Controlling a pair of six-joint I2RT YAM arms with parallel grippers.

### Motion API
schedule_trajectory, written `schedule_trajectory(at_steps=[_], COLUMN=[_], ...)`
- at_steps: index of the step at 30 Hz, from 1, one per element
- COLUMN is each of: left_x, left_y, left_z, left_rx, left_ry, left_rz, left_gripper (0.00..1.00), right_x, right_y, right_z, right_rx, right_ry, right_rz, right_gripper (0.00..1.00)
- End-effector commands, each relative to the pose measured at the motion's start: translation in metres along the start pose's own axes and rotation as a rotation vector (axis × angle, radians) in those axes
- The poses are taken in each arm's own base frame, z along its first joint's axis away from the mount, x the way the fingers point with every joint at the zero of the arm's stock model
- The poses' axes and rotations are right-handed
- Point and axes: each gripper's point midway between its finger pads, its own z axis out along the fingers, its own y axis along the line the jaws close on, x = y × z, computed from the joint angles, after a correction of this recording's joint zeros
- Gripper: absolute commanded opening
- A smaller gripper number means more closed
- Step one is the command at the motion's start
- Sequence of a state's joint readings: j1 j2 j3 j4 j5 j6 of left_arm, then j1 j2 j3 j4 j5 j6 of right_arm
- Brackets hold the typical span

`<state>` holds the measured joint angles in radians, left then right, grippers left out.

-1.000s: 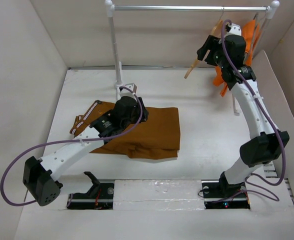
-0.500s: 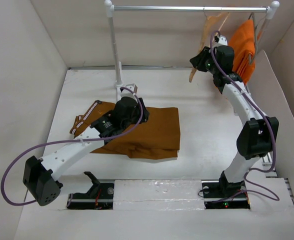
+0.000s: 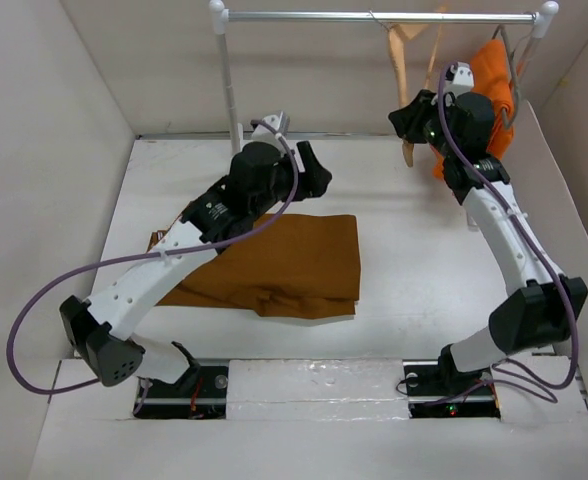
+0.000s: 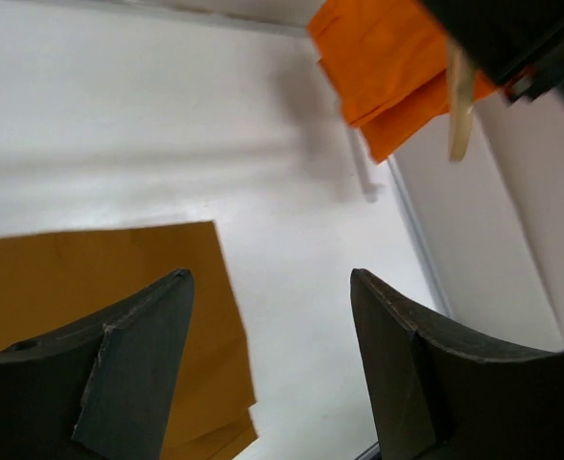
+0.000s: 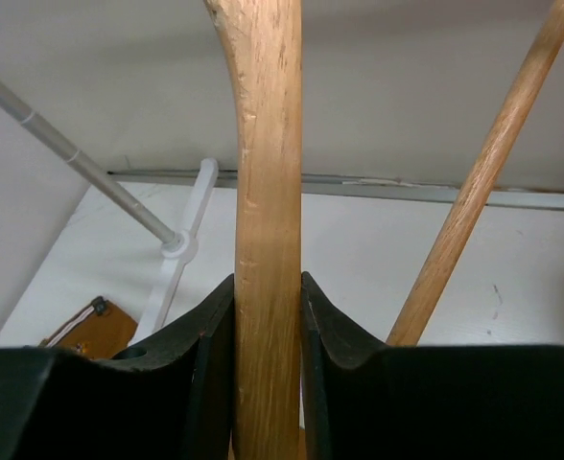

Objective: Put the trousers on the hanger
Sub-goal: Pick up the hanger from the clothesline.

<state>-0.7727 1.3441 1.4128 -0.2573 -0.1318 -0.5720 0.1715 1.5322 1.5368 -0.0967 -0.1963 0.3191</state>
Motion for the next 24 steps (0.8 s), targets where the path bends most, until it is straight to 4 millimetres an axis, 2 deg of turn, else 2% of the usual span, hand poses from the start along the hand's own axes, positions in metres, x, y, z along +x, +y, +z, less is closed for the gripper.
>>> schedule_trajectory(at_steps=[1,2,3,4,5,6,7,8,9,10,11,13,14,16,17,18,20,21,22,24], left_x=[-0.027,-0.040,-0.039,-0.041,-0.048,-0.048,-0.059,-0.055,-0.053,-0.063,-0.061,-0.071,-0.068,-0.068,-0.062,-0.059,-0.050,-0.047,-0.043,-0.043], left_y=[-0.035,-0.048,-0.051,-0.056,-0.068,-0.068,-0.078,-0.078,-0.086,-0.101,-0.100,-0.112,-0.113,-0.116,-0.113,-0.111,-0.102,-0.099,-0.095,-0.099], left_z=[-0.003,-0.006,0.003,0.006,0.019,0.019,0.020,0.034,0.037,0.035,0.049,0.052,0.062,0.070,0.080,0.086,0.101,0.104,0.110,0.110], left_rx=[0.105,0.143,0.146,0.161,0.183,0.184,0.209,0.198,0.228,0.282,0.282,0.321,0.322,0.330,0.318,0.308,0.268,0.253,0.248,0.304], left_ry=[-0.029,-0.046,-0.039,-0.036,-0.043,-0.043,-0.064,-0.051,-0.032,-0.044,-0.029,-0.054,-0.049,-0.055,-0.047,-0.041,-0.037,-0.038,-0.047,-0.080], left_rz=[0.013,0.008,0.007,0.004,-0.004,-0.004,-0.013,-0.017,-0.022,-0.035,-0.059,-0.087,-0.107,-0.142,-0.157,-0.186,-0.216,-0.232,-0.266,-0.301], left_gripper=[0.63,0.65,0.67,0.68,0.69,0.69,0.70,0.71,0.72,0.74,0.75,0.78,0.80,0.80,0.80,0.80,0.79,0.79,0.78,0.78], right_x=[-0.023,-0.005,0.000,-0.004,0.006,0.002,0.003,0.013,0.012,0.008,0.016,0.018,0.017,0.031,0.029,0.043,0.052,0.051,0.063,0.080], right_y=[0.018,0.015,0.015,0.020,0.016,0.018,0.016,0.015,0.013,0.016,0.014,0.009,0.011,0.007,0.011,0.007,0.010,0.014,0.014,0.014], right_z=[-0.027,-0.028,-0.031,-0.041,-0.045,-0.049,-0.052,-0.053,-0.056,-0.062,-0.064,-0.070,-0.075,-0.082,-0.091,-0.094,-0.103,-0.112,-0.116,-0.125], right_rx=[-0.061,-0.068,-0.076,-0.094,-0.101,-0.104,-0.117,-0.124,-0.127,-0.138,-0.134,-0.135,-0.141,-0.130,-0.137,-0.133,-0.148,-0.158,-0.169,-0.178], right_ry=[-0.071,-0.035,-0.030,-0.059,-0.060,-0.071,-0.071,-0.054,-0.063,-0.080,-0.069,-0.064,-0.067,-0.028,-0.037,-0.010,-0.002,-0.014,0.010,0.055], right_rz=[-0.076,-0.069,-0.070,-0.080,-0.082,-0.085,-0.089,-0.085,-0.102,-0.118,-0.118,-0.125,-0.131,-0.145,-0.154,-0.149,-0.133,-0.132,-0.126,-0.113], right_gripper=[0.00,0.00,0.00,0.00,0.00,0.00,0.00,0.00,0.00,0.00,0.00,0.00,0.00,0.00,0.00,0.00,0.00,0.00,0.00,0.00])
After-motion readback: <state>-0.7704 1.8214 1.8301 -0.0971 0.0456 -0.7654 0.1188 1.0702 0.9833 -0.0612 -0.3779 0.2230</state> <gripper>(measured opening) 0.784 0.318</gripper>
